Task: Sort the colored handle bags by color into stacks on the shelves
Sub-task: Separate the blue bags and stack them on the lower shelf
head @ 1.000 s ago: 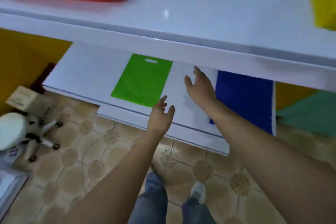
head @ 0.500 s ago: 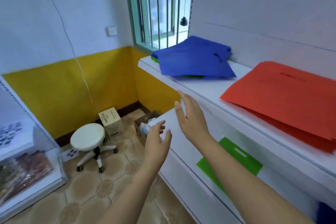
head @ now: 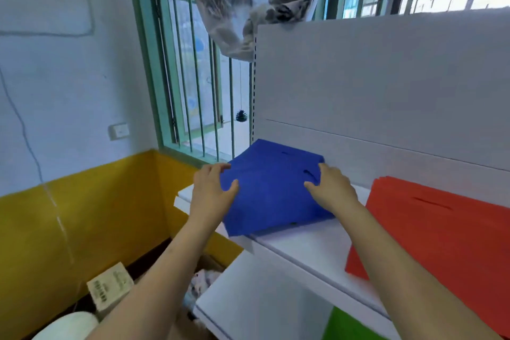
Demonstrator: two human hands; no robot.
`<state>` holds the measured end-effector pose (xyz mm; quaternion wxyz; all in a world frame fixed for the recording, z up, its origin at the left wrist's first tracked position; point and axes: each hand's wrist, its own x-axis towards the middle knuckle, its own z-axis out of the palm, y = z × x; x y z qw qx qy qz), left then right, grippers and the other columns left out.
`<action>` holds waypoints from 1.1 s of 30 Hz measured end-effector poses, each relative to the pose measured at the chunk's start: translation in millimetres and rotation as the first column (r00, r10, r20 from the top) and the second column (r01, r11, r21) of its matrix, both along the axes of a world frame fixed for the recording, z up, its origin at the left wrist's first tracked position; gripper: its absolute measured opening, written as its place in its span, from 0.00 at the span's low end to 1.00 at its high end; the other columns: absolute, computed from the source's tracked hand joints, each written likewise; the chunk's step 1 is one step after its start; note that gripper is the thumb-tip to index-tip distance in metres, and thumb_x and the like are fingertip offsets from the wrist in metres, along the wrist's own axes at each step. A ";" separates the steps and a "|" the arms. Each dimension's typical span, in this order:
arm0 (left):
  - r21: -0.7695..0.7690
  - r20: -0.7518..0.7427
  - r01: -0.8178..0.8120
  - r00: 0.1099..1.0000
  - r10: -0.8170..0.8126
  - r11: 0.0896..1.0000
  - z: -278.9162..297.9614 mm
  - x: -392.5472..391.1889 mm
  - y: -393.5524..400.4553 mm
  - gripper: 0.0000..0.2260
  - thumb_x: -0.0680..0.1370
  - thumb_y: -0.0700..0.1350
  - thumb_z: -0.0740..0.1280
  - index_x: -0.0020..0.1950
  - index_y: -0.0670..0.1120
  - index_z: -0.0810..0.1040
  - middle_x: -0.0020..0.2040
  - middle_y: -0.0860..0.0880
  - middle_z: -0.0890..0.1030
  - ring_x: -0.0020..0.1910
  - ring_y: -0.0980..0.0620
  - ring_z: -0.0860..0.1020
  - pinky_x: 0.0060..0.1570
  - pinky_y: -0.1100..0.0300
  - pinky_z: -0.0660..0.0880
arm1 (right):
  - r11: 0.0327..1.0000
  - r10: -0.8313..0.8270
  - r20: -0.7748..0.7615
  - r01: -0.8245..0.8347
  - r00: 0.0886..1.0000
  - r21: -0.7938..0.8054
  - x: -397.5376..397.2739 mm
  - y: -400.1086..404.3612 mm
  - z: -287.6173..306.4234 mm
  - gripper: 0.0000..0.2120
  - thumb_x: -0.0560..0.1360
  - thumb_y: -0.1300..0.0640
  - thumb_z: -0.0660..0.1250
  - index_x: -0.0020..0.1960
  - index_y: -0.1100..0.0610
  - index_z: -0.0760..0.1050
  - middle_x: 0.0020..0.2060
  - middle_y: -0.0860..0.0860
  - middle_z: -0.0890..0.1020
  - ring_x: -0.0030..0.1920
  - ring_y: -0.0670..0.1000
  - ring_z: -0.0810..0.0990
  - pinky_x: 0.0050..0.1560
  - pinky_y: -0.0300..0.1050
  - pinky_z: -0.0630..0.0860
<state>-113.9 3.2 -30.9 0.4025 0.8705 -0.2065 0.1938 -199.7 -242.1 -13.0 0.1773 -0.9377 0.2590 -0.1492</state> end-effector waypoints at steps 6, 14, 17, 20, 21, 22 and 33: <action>0.471 -0.301 0.164 0.953 -0.017 0.867 0.4 103.9 -32.5 0.38 0.69 0.69 0.69 0.74 0.54 0.64 0.70 0.46 0.70 0.68 0.43 0.68 0.66 0.45 0.69 | 0.997 -0.051 -0.363 0.070 0.930 0.041 56.0 -52.1 -13.3 0.37 0.67 0.32 0.68 0.66 0.56 0.69 0.62 0.53 0.75 0.59 0.56 0.76 0.60 0.52 0.74; 0.573 -0.487 0.327 0.873 -0.009 0.752 14.0 150.2 -40.6 0.37 0.64 0.69 0.74 0.65 0.52 0.70 0.65 0.49 0.73 0.62 0.47 0.72 0.64 0.49 0.71 | 0.991 -0.134 -0.479 0.129 0.867 -0.043 85.0 -75.5 -15.4 0.18 0.71 0.41 0.71 0.43 0.56 0.70 0.48 0.52 0.76 0.48 0.54 0.75 0.50 0.44 0.72; 0.527 -0.527 0.393 0.847 -0.073 0.753 19.8 153.3 -43.6 0.34 0.67 0.64 0.75 0.65 0.48 0.70 0.64 0.49 0.75 0.60 0.48 0.74 0.62 0.52 0.72 | 0.989 -0.145 -0.436 0.136 0.888 -0.053 85.0 -71.4 -12.7 0.13 0.74 0.46 0.69 0.50 0.54 0.73 0.50 0.52 0.77 0.48 0.52 0.74 0.49 0.44 0.73; 0.526 -0.481 0.430 0.862 -0.161 0.734 28.8 152.5 -44.6 0.22 0.70 0.58 0.76 0.55 0.46 0.75 0.56 0.47 0.79 0.52 0.49 0.77 0.53 0.55 0.74 | 0.989 -0.137 -0.321 0.149 0.937 0.012 78.3 -64.4 -4.6 0.09 0.76 0.51 0.68 0.41 0.53 0.72 0.44 0.51 0.75 0.46 0.52 0.73 0.42 0.42 0.69; 0.520 -0.459 0.436 0.868 -0.191 0.735 33.8 153.2 -43.7 0.19 0.70 0.57 0.76 0.49 0.45 0.76 0.50 0.46 0.80 0.47 0.49 0.78 0.46 0.57 0.73 | 0.987 -0.132 -0.281 0.152 0.951 0.050 75.3 -62.9 0.2 0.07 0.76 0.51 0.67 0.43 0.54 0.75 0.46 0.52 0.76 0.46 0.52 0.73 0.43 0.42 0.68; 0.502 -0.445 0.445 0.868 -0.220 0.742 40.1 154.5 -42.2 0.17 0.71 0.56 0.75 0.44 0.45 0.75 0.45 0.47 0.79 0.42 0.50 0.77 0.39 0.58 0.71 | 0.983 -0.133 -0.229 0.158 0.964 0.094 71.3 -62.1 6.3 0.08 0.77 0.52 0.67 0.48 0.56 0.78 0.48 0.53 0.78 0.46 0.53 0.74 0.44 0.41 0.68; -0.039 -0.408 0.805 0.528 -0.745 0.592 84.9 92.0 -63.1 0.07 0.77 0.49 0.71 0.49 0.47 0.84 0.42 0.50 0.86 0.41 0.50 0.84 0.48 0.46 0.82 | 0.883 -0.374 0.012 0.353 0.927 0.309 -80.1 -36.8 75.1 0.14 0.76 0.46 0.68 0.40 0.55 0.81 0.34 0.51 0.80 0.32 0.48 0.75 0.32 0.40 0.68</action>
